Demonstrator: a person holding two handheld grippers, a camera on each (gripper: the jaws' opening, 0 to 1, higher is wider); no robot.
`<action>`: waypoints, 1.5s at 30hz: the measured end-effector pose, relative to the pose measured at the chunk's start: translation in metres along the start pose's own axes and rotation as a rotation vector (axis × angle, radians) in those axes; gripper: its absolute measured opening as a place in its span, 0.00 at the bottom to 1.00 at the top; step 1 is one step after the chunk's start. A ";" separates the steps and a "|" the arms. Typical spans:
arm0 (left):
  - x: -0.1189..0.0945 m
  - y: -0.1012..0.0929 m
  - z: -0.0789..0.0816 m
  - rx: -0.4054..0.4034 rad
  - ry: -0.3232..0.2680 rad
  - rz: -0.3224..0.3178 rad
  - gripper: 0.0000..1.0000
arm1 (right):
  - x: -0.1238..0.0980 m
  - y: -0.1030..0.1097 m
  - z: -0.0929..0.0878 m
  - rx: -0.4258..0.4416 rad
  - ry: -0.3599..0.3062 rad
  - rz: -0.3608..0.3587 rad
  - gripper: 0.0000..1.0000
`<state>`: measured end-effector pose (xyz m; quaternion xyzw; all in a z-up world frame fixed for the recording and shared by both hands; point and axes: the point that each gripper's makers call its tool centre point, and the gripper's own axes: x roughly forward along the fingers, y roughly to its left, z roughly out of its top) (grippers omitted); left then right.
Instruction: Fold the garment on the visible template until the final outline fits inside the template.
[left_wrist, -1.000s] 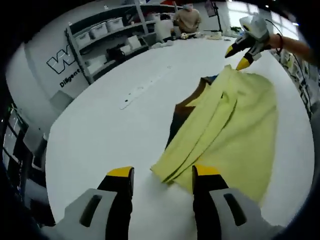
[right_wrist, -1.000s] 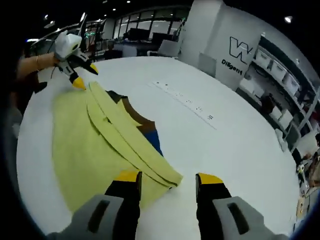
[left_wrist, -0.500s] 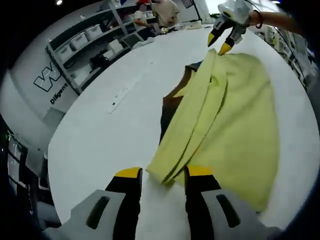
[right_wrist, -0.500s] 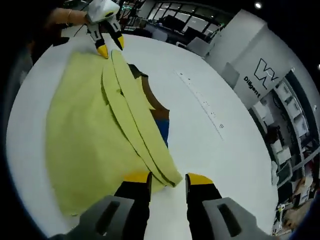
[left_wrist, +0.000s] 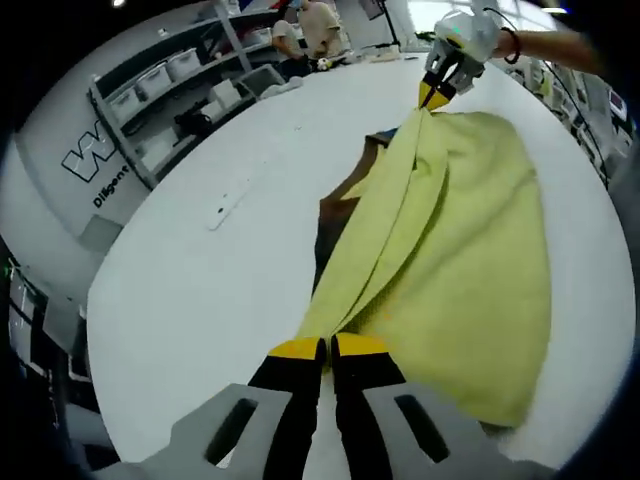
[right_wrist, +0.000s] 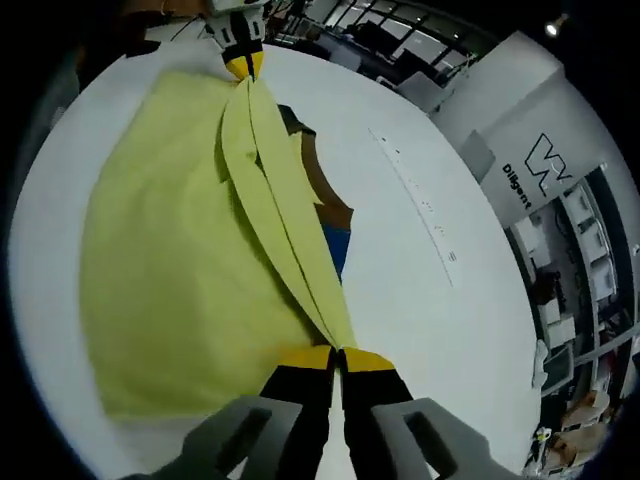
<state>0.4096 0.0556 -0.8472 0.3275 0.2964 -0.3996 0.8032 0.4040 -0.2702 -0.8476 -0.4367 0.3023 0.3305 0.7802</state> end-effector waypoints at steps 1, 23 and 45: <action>0.000 0.001 0.002 -0.026 -0.012 -0.008 0.02 | 0.000 -0.002 0.002 0.030 -0.012 -0.003 0.00; 0.020 0.033 0.000 -0.477 0.029 0.058 0.02 | 0.024 -0.033 -0.005 0.466 0.009 -0.067 0.00; 0.028 0.049 -0.002 -0.532 0.076 0.102 0.05 | 0.023 -0.021 -0.004 0.653 -0.004 -0.060 0.00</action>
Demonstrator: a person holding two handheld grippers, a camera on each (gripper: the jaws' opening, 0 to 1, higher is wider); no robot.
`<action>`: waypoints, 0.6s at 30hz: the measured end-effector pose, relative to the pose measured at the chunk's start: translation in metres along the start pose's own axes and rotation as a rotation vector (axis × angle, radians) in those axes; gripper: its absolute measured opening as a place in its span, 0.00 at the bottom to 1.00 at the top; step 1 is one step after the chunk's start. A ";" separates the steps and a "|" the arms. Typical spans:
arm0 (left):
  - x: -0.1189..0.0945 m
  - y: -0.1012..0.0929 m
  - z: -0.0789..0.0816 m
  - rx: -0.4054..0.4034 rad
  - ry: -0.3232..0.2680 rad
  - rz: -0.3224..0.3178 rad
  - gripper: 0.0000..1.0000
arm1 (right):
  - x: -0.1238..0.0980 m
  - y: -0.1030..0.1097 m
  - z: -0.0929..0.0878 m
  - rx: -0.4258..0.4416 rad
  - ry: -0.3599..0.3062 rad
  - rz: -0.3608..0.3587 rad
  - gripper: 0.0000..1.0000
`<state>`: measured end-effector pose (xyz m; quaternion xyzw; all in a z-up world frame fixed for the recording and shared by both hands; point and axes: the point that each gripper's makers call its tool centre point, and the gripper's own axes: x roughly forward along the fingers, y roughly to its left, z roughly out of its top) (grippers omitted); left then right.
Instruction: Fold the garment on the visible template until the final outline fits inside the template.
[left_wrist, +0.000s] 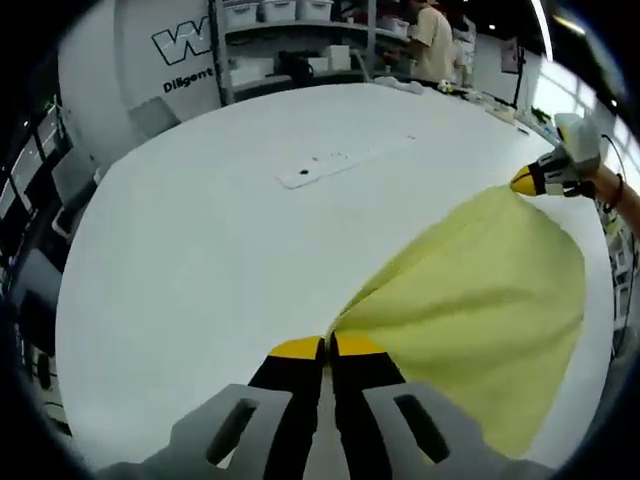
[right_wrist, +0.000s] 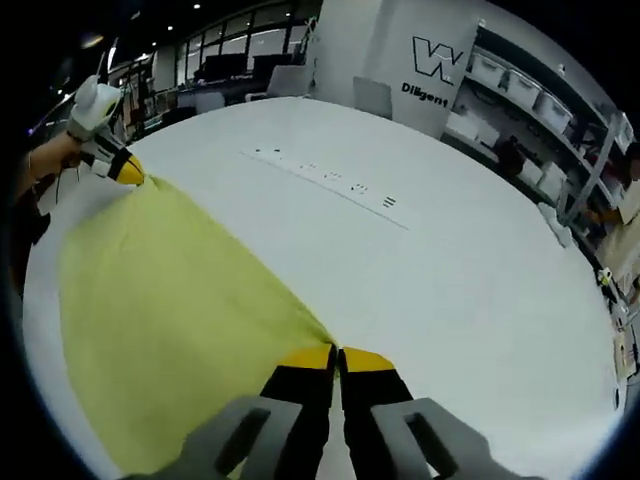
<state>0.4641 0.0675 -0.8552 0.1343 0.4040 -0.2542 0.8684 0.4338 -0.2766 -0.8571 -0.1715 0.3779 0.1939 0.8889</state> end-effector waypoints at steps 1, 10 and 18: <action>0.000 0.001 -0.002 0.022 0.012 0.011 0.08 | 0.000 0.000 -0.001 -0.004 0.003 0.000 0.00; -0.006 -0.003 -0.001 0.140 0.005 0.003 0.27 | -0.013 0.009 0.003 -0.026 -0.028 0.015 0.13; -0.016 -0.021 0.020 0.184 -0.085 -0.078 0.29 | -0.020 0.025 0.024 -0.062 -0.124 0.095 0.26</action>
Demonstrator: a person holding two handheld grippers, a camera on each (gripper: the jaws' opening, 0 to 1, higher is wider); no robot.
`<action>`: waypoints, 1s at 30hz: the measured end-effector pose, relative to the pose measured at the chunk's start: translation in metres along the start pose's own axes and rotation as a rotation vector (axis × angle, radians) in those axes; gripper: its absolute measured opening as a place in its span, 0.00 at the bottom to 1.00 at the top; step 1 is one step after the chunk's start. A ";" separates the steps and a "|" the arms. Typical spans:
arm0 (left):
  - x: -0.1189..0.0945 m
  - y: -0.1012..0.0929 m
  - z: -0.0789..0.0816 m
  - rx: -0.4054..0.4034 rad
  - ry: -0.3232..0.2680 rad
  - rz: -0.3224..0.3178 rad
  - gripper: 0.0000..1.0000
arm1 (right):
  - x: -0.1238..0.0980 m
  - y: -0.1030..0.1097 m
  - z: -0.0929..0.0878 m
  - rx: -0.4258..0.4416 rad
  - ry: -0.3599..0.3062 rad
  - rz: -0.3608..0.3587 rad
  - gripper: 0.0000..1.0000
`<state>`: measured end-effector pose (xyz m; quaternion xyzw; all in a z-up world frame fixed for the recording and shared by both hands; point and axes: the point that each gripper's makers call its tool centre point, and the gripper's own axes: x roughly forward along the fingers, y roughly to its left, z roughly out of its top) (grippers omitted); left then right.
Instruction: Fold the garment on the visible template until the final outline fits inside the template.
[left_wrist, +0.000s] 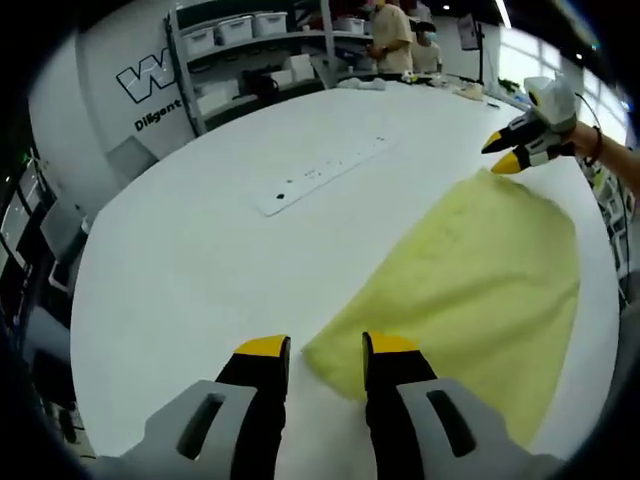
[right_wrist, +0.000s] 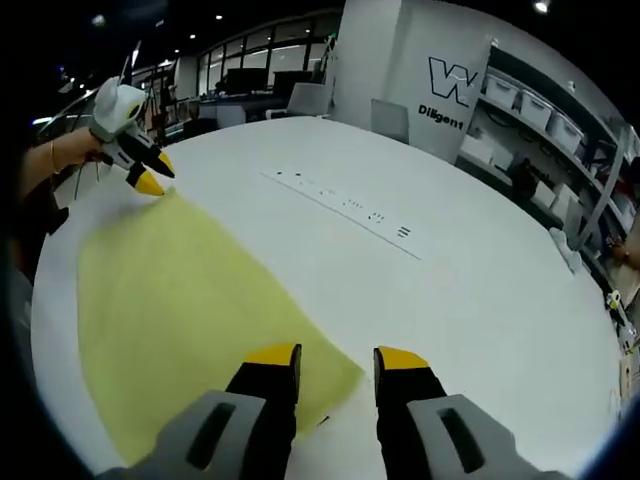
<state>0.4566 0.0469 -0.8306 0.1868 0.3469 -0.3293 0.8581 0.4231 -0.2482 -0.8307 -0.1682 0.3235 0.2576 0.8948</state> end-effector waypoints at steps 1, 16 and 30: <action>0.000 0.000 0.000 0.000 -0.001 -0.001 0.31 | 0.000 0.001 0.000 0.002 0.001 0.001 0.27; 0.020 -0.043 0.020 0.090 -0.060 -0.142 0.31 | 0.020 0.019 -0.003 0.024 0.038 0.082 0.22; 0.041 -0.051 0.004 0.101 0.028 -0.172 0.21 | 0.031 0.009 -0.013 0.036 0.094 0.059 0.00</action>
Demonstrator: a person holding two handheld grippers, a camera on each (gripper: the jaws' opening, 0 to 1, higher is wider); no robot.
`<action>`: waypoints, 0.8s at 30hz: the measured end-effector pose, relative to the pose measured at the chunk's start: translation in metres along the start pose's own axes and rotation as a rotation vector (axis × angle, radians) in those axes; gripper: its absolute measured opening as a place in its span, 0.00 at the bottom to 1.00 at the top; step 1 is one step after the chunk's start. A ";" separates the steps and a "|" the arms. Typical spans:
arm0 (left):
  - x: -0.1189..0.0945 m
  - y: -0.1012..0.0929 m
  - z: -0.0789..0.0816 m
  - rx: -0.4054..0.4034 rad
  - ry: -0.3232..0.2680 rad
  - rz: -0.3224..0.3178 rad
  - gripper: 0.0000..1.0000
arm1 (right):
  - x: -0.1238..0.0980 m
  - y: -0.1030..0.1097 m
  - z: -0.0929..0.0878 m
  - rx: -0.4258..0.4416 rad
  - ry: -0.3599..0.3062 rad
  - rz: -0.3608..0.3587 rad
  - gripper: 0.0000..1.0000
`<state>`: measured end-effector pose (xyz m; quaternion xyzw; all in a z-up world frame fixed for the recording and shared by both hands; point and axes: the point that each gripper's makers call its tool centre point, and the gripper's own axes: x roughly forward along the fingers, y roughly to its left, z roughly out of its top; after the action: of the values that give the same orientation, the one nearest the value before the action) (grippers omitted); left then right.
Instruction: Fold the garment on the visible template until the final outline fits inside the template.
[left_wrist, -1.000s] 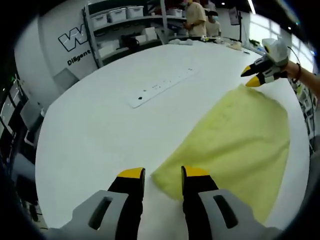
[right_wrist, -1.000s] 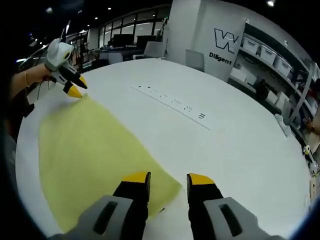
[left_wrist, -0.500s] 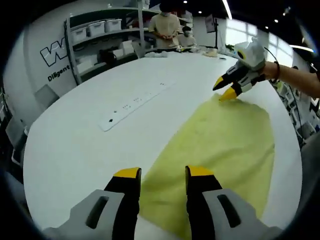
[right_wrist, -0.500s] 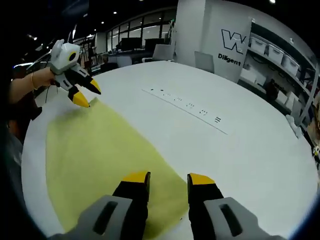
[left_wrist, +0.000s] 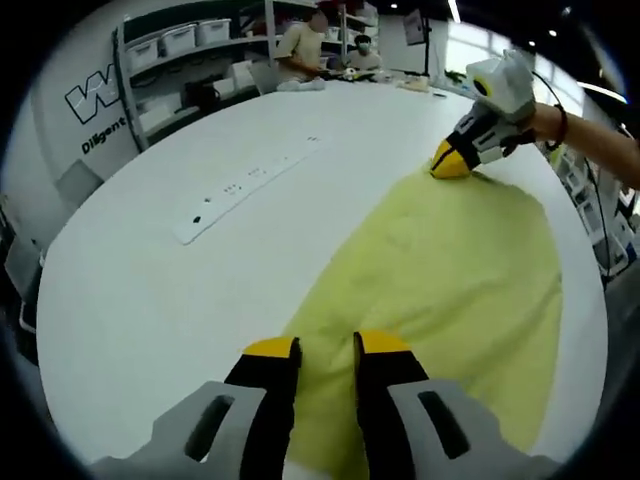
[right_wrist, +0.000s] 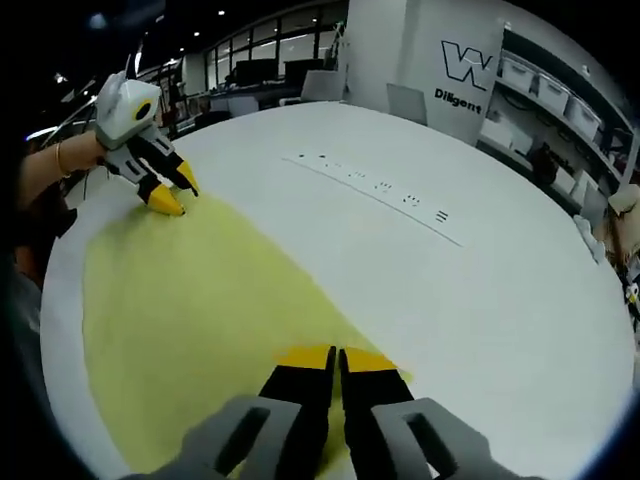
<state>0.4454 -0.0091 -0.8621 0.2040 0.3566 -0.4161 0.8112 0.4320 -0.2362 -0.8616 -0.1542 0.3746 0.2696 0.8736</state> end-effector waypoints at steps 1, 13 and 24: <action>0.000 0.000 0.001 -0.004 -0.004 0.002 0.20 | 0.001 0.000 0.000 0.002 0.003 0.000 0.00; -0.003 0.002 0.003 -0.024 -0.001 0.009 0.02 | 0.000 -0.008 0.005 0.005 -0.002 -0.023 0.00; -0.014 0.007 0.015 -0.017 -0.049 0.014 0.01 | -0.010 -0.008 0.008 0.007 -0.027 -0.038 0.00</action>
<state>0.4511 -0.0068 -0.8414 0.1895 0.3388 -0.4125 0.8241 0.4358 -0.2426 -0.8478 -0.1545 0.3606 0.2535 0.8842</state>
